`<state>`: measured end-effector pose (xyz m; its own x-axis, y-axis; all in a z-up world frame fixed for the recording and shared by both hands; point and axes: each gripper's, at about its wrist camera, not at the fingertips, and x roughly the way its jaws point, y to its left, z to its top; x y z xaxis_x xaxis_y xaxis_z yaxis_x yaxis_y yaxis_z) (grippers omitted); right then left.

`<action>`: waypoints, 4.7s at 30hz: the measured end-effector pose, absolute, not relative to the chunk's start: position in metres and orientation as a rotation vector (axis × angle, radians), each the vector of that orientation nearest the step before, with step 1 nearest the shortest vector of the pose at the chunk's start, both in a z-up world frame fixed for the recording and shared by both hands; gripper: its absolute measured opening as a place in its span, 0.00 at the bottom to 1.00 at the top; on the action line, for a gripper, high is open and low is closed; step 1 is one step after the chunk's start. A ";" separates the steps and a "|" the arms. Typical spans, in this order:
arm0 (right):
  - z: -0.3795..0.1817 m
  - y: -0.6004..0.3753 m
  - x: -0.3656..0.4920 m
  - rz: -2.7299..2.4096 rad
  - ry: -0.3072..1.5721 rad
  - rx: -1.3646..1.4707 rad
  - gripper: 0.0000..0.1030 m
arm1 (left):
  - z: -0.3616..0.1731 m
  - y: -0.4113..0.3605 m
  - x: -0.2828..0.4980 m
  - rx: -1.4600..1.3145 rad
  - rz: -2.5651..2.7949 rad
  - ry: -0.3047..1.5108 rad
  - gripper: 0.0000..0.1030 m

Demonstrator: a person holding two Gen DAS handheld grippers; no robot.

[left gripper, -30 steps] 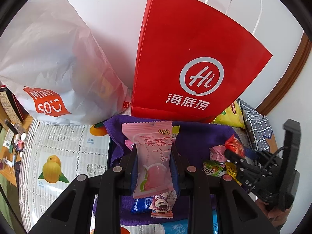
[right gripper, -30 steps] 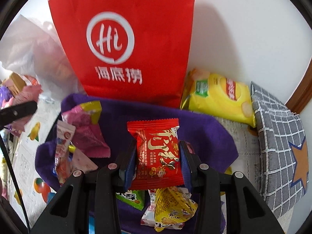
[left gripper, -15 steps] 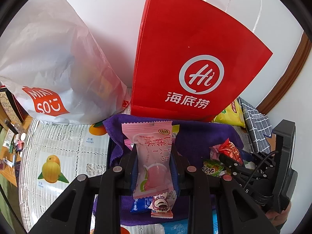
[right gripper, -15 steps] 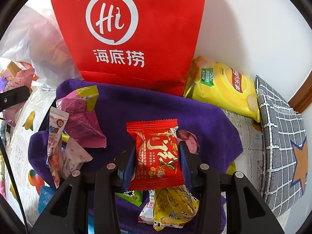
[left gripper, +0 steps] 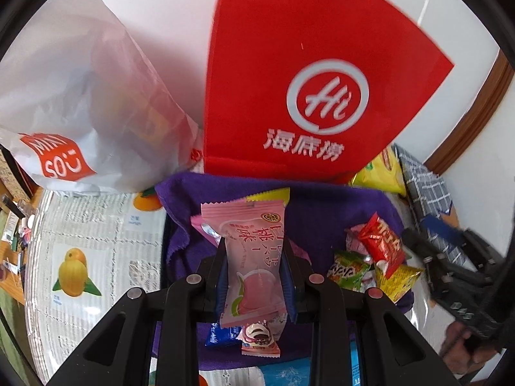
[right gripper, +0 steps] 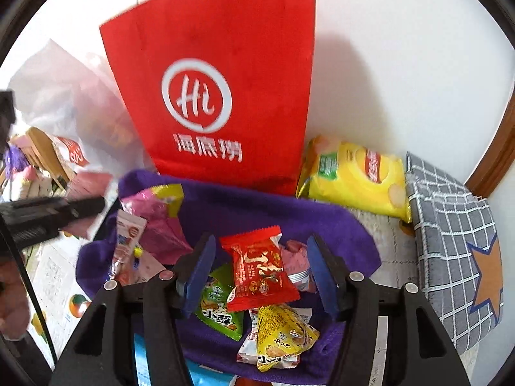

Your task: Organize snacks

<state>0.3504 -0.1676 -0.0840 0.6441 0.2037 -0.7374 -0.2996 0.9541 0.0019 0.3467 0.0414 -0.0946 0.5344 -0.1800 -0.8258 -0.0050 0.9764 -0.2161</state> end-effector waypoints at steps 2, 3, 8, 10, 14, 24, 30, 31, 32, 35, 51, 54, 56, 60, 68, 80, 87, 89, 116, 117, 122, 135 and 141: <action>-0.080 -0.167 0.348 0.291 0.811 -0.125 0.58 | -0.103 0.035 0.350 -0.183 -0.102 1.037 0.26; -0.078 -0.166 0.347 0.292 0.804 -0.130 0.58 | -0.107 0.031 0.351 -0.174 -0.103 1.053 0.26; -0.076 -0.166 0.344 0.285 0.790 -0.149 0.58 | -0.122 0.017 0.355 -0.127 -0.107 1.108 0.26; -0.074 -0.167 0.343 0.280 0.785 -0.148 0.58 | -0.126 0.014 0.356 -0.115 -0.105 1.121 0.26; -0.072 -0.170 0.342 0.275 0.777 -0.141 0.58 | -0.128 0.012 0.355 -0.107 -0.108 1.125 0.26; -0.072 -0.168 0.341 0.275 0.778 -0.148 0.58 | -0.131 0.012 0.356 -0.091 -0.104 1.145 0.26; -0.075 -0.165 0.342 0.274 0.787 -0.160 0.58 | -0.129 0.013 0.357 -0.086 -0.097 1.142 0.26; -0.075 -0.164 0.342 0.275 0.787 -0.163 0.58 | -0.129 0.014 0.357 -0.087 -0.093 1.144 0.26; -0.075 -0.164 0.342 0.275 0.786 -0.164 0.58 | -0.129 0.015 0.357 -0.087 -0.090 1.145 0.26; -0.076 -0.164 0.342 0.275 0.789 -0.164 0.58 | -0.130 0.016 0.358 -0.089 -0.083 1.150 0.26; -0.081 -0.163 0.345 0.262 0.811 -0.164 0.58 | -0.129 0.015 0.359 -0.077 -0.078 1.153 0.46; -0.081 -0.161 0.344 0.267 0.808 -0.176 0.58 | -0.123 0.013 0.358 -0.067 -0.082 1.127 0.57; -0.081 -0.160 0.344 0.267 0.806 -0.182 0.58 | -0.119 0.013 0.356 -0.071 -0.093 1.109 0.65; -0.081 -0.162 0.344 0.257 0.806 -0.183 0.58 | -0.108 0.014 0.353 -0.072 -0.090 1.068 0.74; -0.078 -0.170 0.347 0.219 0.811 -0.153 0.63 | -0.086 0.015 0.345 -0.038 -0.081 0.981 0.85; -0.048 -0.172 0.325 0.176 0.735 -0.110 0.72 | -0.061 0.020 0.330 -0.044 -0.116 0.940 0.86; -0.049 -0.167 0.303 0.220 0.802 -0.095 0.74 | -0.043 0.026 0.316 -0.080 -0.137 0.916 0.85; -0.043 -0.169 0.290 0.208 0.803 -0.093 0.74 | -0.035 0.027 0.309 -0.086 -0.143 0.903 0.85; -0.002 -0.194 0.093 0.129 0.624 -0.034 1.00 | 0.009 0.022 0.115 -0.088 -0.137 0.717 0.87; -0.001 -0.194 0.088 0.119 0.619 -0.035 1.00 | 0.010 0.021 0.110 -0.085 -0.130 0.710 0.87; -0.001 -0.204 0.055 0.113 0.602 -0.019 1.00 | 0.014 0.017 0.076 -0.083 -0.110 0.675 0.91; -0.010 -0.225 -0.002 0.067 0.572 -0.024 1.00 | 0.010 -0.004 0.017 -0.055 -0.059 0.636 0.94; -0.016 -0.230 -0.006 0.075 0.582 -0.014 1.00 | 0.003 -0.006 0.008 -0.054 -0.046 0.646 0.94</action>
